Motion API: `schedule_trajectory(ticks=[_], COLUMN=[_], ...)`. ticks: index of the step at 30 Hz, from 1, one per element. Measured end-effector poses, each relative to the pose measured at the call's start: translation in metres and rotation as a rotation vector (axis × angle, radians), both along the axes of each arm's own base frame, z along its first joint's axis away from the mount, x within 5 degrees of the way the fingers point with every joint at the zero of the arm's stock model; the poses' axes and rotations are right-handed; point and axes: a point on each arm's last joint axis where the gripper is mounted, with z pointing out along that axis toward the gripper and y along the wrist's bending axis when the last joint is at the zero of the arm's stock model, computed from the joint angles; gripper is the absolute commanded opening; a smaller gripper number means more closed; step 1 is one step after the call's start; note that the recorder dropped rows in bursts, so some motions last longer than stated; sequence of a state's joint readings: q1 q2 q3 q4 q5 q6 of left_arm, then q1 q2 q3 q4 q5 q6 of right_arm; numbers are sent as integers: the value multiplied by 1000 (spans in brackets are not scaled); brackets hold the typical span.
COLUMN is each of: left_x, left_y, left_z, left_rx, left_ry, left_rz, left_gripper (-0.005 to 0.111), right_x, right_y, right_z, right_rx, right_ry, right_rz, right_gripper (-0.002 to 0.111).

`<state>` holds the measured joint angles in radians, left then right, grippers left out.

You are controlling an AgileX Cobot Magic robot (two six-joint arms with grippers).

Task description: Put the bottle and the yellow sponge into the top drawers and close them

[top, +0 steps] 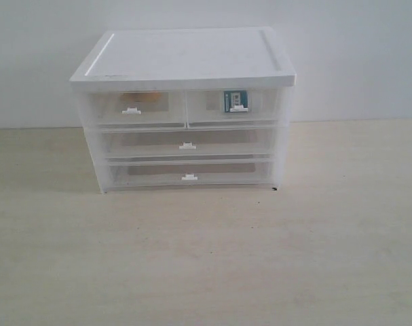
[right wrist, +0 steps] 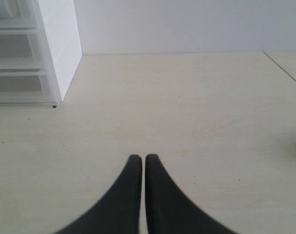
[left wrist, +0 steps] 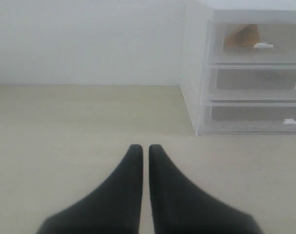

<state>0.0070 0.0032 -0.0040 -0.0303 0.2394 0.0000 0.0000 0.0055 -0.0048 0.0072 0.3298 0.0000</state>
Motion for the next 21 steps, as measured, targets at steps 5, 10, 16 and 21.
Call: schedule_trajectory(ticks=[5, 10, 16, 21], left_x=[0, -1, -1, -1], left_y=[1, 1, 1, 1], left_z=[-2, -4, -4, -4], left_rx=[0, -10, -10, -10], left_ry=[18, 48, 48, 48], left_rz=[13, 19, 19, 19], left_gripper=[4, 4, 4, 4], right_x=[0, 0, 0, 0], right_y=[0, 0, 0, 0], right_z=[0, 0, 0, 0], right_rx=[0, 0, 0, 0], right_ry=[0, 0, 0, 0], right_rz=[0, 0, 0, 0], right_gripper=[0, 0, 0, 0])
